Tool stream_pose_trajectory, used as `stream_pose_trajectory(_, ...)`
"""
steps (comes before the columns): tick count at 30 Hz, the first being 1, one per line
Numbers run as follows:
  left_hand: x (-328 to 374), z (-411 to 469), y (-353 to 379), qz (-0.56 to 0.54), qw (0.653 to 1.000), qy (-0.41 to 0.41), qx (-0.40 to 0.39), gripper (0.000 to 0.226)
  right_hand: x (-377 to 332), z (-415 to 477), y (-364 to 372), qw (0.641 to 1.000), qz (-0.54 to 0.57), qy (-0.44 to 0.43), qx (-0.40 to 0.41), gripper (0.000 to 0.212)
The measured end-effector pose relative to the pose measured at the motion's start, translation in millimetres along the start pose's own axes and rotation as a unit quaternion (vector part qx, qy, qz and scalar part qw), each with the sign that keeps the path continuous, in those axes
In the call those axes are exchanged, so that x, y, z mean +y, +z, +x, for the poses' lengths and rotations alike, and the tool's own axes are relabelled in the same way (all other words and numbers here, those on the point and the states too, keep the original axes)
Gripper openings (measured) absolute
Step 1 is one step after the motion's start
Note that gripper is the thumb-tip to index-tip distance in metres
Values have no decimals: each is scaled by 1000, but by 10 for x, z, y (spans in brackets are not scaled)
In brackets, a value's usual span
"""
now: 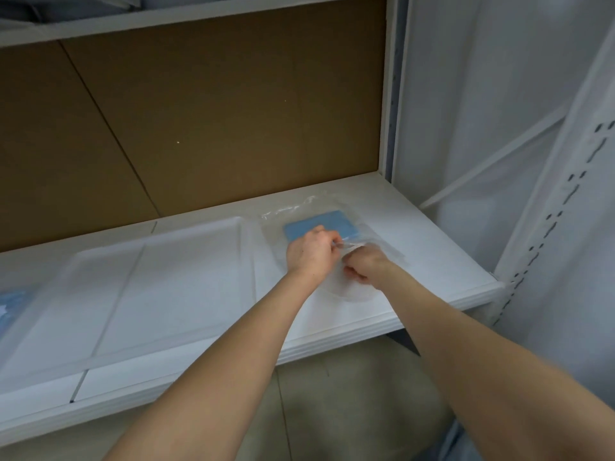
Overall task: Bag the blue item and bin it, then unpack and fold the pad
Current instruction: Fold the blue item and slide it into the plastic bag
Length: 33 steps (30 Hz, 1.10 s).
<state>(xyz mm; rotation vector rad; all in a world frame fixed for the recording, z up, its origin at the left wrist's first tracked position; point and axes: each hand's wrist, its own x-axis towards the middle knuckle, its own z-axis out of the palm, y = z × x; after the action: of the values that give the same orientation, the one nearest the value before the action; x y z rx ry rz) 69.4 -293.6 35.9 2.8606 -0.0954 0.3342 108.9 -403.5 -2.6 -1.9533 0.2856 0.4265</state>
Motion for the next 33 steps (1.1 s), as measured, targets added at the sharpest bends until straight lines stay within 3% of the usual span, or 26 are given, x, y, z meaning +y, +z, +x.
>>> stream_pose_trajectory(2,14,-39,36,19,1000,-15,-15,29,-12,-255,-137,989,-147,-4,-14,27)
stream_pose_trajectory(4,21,-79,48,33,998,-33,-43,32,-52,-449,-240,973,-226,-13,-44,25)
stream_pose_trajectory(6,21,-134,72,46,995,-44,-82,34,-90,-574,-336,971,-230,-18,-64,22)
stream_pose_trajectory(8,37,-195,69,69,986,-53,-145,36,-139,-697,-442,984,-162,-50,-62,24)
stream_pose_trajectory(10,37,-238,79,97,967,-52,-231,41,-168,-694,-508,994,-78,-78,-10,34)
stream_pose_trajectory(12,12,-269,99,65,959,-74,-265,58,-170,-616,-551,981,-133,-88,110,38)
stream_pose_trajectory(14,-37,-278,74,16,971,-109,-213,66,-116,-522,-553,951,-230,-73,195,28)
stream_pose_trajectory(17,-227,-234,20,51,976,-175,-117,57,1,-434,-519,929,-311,-61,193,31)
stream_pose_trajectory(19,-387,-220,-39,37,961,-240,-136,49,52,-390,-494,918,-344,-50,190,38)
stream_pose_trajectory(22,-566,-190,-54,-73,928,-311,-192,38,93,-295,-463,931,-318,-29,176,38)
stream_pose_trajectory(24,-614,-158,-30,-158,913,-323,-191,25,108,-246,-438,941,-296,-22,165,36)
stream_pose_trajectory(27,-654,-98,64,-225,901,-328,-171,45,141,-200,-414,943,-285,-18,170,35)
stream_pose_trajectory(29,-686,-49,123,-201,919,-312,-135,59,163,-167,-405,945,-279,-14,172,35)
stream_pose_trajectory(33,-738,40,198,-163,943,-285,-50,55,179,-67,-373,953,-254,-18,166,35)
